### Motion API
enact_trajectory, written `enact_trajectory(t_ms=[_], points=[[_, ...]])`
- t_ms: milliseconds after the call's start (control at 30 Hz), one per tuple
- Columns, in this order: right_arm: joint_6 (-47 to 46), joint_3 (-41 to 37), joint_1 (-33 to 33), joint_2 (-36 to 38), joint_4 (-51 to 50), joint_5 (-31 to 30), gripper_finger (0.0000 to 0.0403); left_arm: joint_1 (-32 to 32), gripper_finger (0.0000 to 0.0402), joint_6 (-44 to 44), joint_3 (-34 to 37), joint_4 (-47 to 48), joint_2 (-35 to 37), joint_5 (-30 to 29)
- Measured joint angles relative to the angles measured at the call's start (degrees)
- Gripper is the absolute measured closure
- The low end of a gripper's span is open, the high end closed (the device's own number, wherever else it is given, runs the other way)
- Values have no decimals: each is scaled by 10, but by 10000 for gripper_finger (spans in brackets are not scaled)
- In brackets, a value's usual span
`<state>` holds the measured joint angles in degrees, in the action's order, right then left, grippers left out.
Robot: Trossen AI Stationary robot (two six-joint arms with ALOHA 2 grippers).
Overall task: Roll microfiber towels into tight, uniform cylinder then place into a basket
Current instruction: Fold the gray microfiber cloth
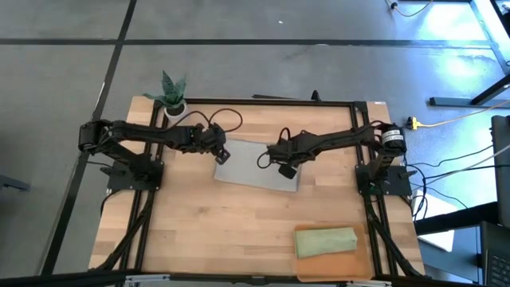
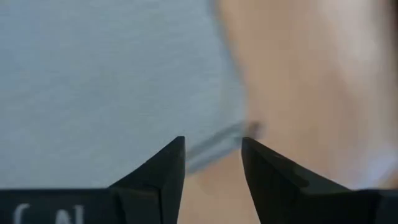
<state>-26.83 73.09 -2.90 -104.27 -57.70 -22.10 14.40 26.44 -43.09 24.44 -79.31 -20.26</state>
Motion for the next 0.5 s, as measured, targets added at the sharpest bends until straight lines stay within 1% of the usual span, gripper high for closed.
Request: enact_trajectory(t_ms=[100,200,267,400,500], points=[[-1,19,0,0,2,97,242,2,321,0,0,-9,0,8],[-20,23,2,0,16,213,242,0,323,0,0,-16,0,45],[-32,15,10,0,40,262,242,-9,321,-4,0,-15,-3,57],[-28,-17,34,0,101,276,242,-35,322,-44,0,-15,-22,60],[-32,-41,42,0,147,279,242,-53,323,-46,0,-26,-44,62]])
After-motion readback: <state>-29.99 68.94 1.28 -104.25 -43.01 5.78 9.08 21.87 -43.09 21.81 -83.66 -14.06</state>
